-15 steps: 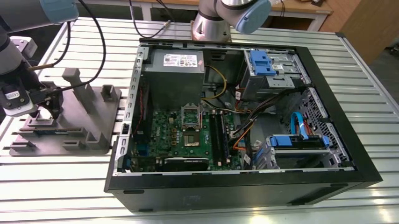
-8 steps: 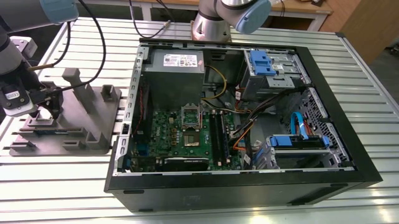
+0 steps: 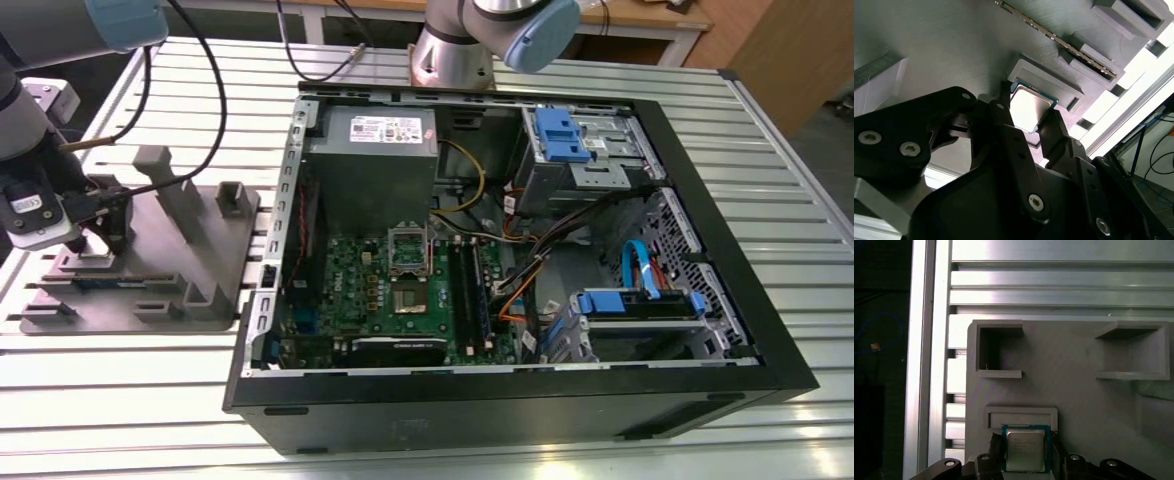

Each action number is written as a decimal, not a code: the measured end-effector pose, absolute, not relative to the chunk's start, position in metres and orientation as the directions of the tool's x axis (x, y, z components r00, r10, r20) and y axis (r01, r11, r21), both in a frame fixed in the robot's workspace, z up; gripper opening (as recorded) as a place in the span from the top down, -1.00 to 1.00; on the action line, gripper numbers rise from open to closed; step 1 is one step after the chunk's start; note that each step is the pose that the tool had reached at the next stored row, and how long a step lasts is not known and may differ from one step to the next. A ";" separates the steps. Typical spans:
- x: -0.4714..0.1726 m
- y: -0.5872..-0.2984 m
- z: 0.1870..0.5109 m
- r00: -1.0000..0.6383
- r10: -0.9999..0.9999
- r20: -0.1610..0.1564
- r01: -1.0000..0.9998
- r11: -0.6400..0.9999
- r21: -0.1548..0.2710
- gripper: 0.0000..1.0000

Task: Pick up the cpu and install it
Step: 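Pick up the cpu and move it towards the insertion slot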

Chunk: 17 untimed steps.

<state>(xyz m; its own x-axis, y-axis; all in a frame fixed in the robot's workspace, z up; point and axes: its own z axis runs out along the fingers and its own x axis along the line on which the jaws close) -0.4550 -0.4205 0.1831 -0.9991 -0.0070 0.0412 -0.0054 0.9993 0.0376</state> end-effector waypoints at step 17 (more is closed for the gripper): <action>-0.455 -0.420 0.198 -0.999 -0.007 0.041 -0.005 0.999 0.037 0.06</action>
<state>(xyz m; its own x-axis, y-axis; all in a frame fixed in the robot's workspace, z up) -0.4550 -0.4205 0.1984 -0.9991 -0.0069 0.0412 -0.0054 0.9993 0.0370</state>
